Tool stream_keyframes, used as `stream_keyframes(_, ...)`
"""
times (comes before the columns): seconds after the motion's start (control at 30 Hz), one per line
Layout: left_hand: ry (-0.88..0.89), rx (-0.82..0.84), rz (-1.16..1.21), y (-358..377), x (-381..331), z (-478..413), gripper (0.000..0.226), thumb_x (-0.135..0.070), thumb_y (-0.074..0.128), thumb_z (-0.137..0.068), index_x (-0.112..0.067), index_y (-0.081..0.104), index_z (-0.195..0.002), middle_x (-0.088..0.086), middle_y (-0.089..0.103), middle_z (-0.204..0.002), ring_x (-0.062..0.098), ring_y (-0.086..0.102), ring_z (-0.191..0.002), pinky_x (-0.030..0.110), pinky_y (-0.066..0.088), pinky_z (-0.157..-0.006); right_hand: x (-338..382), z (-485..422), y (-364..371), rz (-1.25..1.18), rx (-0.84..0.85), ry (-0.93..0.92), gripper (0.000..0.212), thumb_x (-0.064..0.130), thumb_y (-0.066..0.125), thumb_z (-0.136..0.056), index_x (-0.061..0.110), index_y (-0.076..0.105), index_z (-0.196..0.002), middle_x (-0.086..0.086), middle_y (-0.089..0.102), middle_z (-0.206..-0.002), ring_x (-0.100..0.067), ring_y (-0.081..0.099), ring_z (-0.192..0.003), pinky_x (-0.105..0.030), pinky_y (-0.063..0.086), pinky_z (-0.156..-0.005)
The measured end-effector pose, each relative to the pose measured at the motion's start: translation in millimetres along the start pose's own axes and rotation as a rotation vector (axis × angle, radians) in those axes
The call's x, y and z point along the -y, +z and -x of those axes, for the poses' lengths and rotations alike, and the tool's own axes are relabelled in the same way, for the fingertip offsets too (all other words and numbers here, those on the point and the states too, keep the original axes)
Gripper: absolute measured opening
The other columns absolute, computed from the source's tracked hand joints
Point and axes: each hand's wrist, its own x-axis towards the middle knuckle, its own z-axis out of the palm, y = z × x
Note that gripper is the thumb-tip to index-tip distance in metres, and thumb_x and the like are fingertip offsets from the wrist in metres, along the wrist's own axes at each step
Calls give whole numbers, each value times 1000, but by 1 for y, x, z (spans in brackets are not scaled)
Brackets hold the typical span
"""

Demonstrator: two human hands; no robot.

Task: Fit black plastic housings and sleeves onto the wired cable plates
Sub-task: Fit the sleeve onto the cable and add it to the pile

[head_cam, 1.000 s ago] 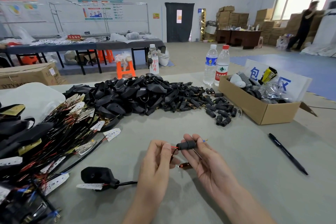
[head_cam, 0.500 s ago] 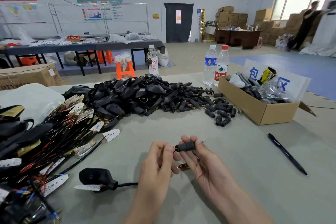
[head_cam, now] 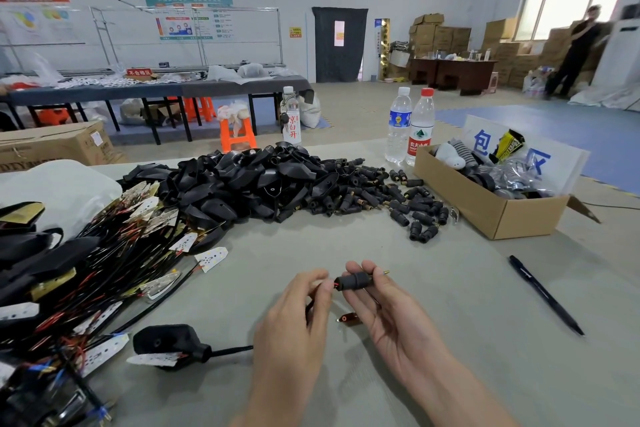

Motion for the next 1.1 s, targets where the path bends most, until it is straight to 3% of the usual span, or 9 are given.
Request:
stream_keyframes(0.1,18,-14,-57,0,-2,1,14,-64,35,-89,-54,39,-99,-42,53,-104,-7,57,-81,20,42,-62,1,1,-1,8,-7,-13,23,14,49,-101,-1,63,-112,-19,73,-112,-29,73,-98,-30,61,-65)
stream_keyframes(0.23,117,-27,-134,0,-1,2,6,-54,46,-94,-49,46,-97,-31,59,-91,-8,56,-69,14,41,-57,1,1,0,-12,-24,-26,25,14,50,-101,-1,62,-116,-19,73,-111,-27,73,-97,-29,61,-64)
stream_keyframes(0.37,182,-18,-242,4,2,1,4,-43,53,-94,-43,53,-98,-24,55,-90,-2,47,-58,21,46,-51,2,1,-1,-26,-23,-38,28,16,52,-100,-2,59,-120,-18,72,-114,-27,72,-100,-30,61,-67)
stream_keyframes(0.47,203,-27,-252,6,4,0,11,-35,59,-92,-42,56,-100,-20,55,-92,4,52,-58,27,49,-50,2,0,-3,-36,-13,-36,29,15,53,-98,-3,58,-120,-19,72,-115,-28,72,-102,-31,61,-68)
stream_keyframes(0.73,121,44,-243,6,13,0,11,-47,54,-92,-44,47,-99,-26,59,-85,0,57,-73,14,42,-57,11,-3,-4,-31,-50,-99,42,20,65,-78,1,63,-116,-16,73,-113,-25,73,-100,-30,61,-66)
stream_keyframes(0.9,153,18,-249,6,10,1,11,-52,47,-94,-43,52,-98,-23,57,-89,3,58,-66,25,51,-55,7,-1,-4,-1,-16,-53,43,22,67,-79,7,66,-119,-11,73,-116,-23,72,-102,-30,61,-69)
stream_keyframes(1.1,162,9,-246,3,4,1,8,-44,55,-94,-40,61,-98,-21,60,-88,3,58,-63,30,53,-56,7,1,-4,121,49,-17,43,28,65,-82,11,66,-122,-7,72,-120,-21,70,-109,-29,60,-81)
